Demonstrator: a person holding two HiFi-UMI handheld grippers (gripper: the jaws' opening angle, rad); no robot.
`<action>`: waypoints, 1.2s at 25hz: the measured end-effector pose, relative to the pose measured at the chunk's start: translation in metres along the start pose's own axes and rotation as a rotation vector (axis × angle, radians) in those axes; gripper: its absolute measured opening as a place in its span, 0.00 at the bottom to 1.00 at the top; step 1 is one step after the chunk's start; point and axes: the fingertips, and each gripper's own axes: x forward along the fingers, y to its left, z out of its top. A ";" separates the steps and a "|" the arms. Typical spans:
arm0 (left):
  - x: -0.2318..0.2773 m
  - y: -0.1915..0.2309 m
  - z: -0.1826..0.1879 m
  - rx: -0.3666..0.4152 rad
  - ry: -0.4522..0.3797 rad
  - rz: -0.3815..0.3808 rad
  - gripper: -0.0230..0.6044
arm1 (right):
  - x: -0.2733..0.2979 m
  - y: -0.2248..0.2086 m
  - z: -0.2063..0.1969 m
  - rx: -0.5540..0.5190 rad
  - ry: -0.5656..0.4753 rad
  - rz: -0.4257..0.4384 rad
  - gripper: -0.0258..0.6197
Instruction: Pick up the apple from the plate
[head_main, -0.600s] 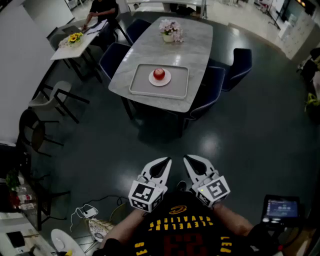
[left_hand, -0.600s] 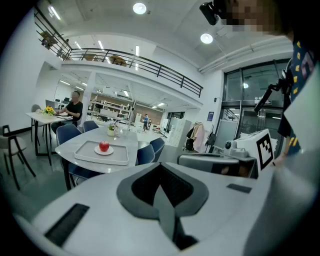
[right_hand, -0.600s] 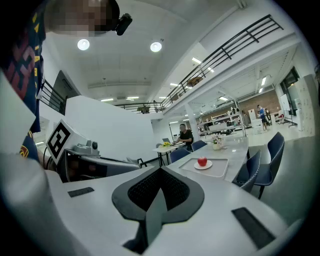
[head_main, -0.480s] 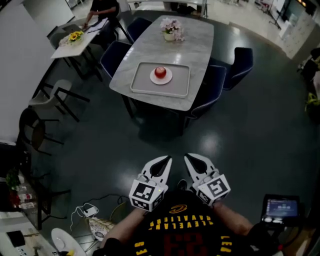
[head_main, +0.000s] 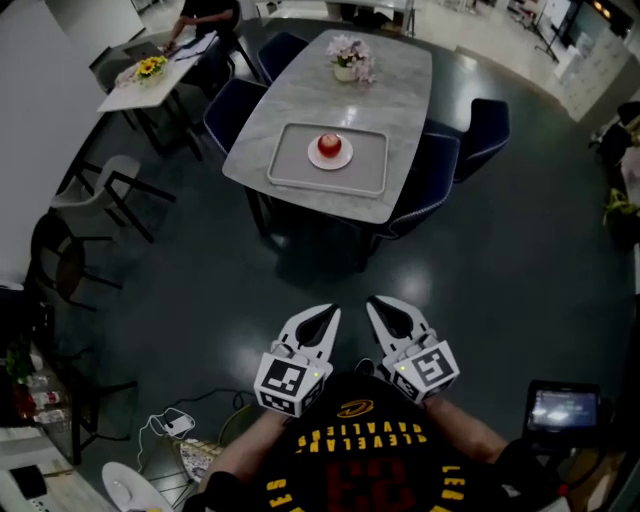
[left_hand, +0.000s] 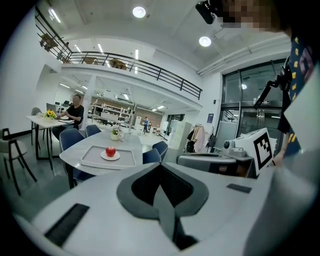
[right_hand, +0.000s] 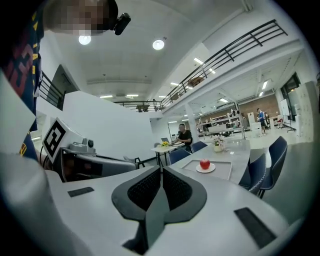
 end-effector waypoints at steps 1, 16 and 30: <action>-0.002 0.008 0.004 0.001 -0.005 0.001 0.04 | 0.007 0.001 0.004 -0.005 -0.002 -0.006 0.05; -0.019 0.102 0.012 -0.077 -0.016 -0.091 0.04 | 0.096 0.026 0.014 -0.044 0.029 -0.121 0.05; 0.060 0.140 0.027 -0.081 0.040 -0.033 0.04 | 0.155 -0.044 0.014 0.055 0.045 -0.017 0.05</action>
